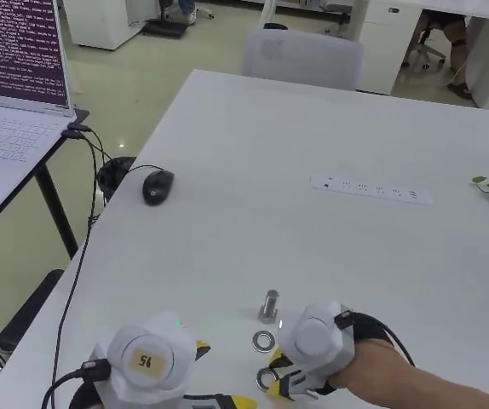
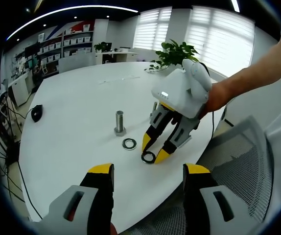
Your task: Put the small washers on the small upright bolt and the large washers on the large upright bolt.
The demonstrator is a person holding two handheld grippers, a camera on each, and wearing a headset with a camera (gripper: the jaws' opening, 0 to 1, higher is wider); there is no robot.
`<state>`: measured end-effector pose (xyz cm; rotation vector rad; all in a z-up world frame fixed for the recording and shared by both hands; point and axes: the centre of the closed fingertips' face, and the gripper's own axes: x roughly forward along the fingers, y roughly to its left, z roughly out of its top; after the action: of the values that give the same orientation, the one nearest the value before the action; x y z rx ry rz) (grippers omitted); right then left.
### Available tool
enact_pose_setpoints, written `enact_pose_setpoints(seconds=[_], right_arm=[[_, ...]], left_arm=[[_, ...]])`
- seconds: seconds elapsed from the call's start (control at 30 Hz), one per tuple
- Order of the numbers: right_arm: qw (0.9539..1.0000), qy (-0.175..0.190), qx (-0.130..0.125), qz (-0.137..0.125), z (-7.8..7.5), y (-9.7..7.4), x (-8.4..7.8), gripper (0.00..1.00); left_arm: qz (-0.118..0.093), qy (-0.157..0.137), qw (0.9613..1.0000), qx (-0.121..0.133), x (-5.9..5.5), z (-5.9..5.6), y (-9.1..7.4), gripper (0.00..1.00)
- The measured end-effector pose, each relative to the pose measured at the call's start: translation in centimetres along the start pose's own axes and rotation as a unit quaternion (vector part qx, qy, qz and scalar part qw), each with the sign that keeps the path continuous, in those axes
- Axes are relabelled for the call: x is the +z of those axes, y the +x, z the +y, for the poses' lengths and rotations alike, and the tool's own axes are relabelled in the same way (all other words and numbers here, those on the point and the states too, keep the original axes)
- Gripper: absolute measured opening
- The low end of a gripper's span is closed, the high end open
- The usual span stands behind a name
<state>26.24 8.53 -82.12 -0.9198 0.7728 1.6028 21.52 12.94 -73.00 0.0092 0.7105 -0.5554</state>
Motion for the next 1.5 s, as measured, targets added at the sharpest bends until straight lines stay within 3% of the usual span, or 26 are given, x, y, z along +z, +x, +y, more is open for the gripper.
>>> enact_pose_setpoints(seconds=[0.4, 0.57, 0.67, 0.87, 1.13, 1.5], right_arm=[[0.9994, 0.022, -0.024, -0.014, -1.3, -1.7, 0.2, 0.23], [0.998, 0.028, -0.052, -0.024, -3.3, -3.8, 1.2, 0.23], [0.9961, 0.04, -0.071, -0.035, -5.3, -5.1, 2.1, 0.23], [0.9941, 0.044, -0.092, -0.038, -8.0, -6.5, 3.3, 0.23], [0.9939, 0.044, -0.097, -0.027, -9.7, -6.3, 4.2, 0.23], [0.9947, 0.05, -0.089, -0.012, -10.3, -5.2, 4.2, 0.23]], left_arm=[[0.0, -0.003, 1.0, 0.006, -0.2, 0.2, -0.3, 0.56], [-0.001, -0.002, 1.0, 0.006, -0.2, 0.3, -0.3, 0.56], [-0.001, 0.0, 1.0, 0.006, 0.0, 0.2, -0.2, 0.56], [-0.004, 0.003, 1.0, 0.004, 0.3, 0.1, -0.1, 0.56], [-0.007, 0.001, 0.9999, 0.008, 0.5, 0.3, -0.4, 0.56], [-0.007, -0.003, 0.9999, 0.014, 0.4, 0.7, -0.6, 0.56]])
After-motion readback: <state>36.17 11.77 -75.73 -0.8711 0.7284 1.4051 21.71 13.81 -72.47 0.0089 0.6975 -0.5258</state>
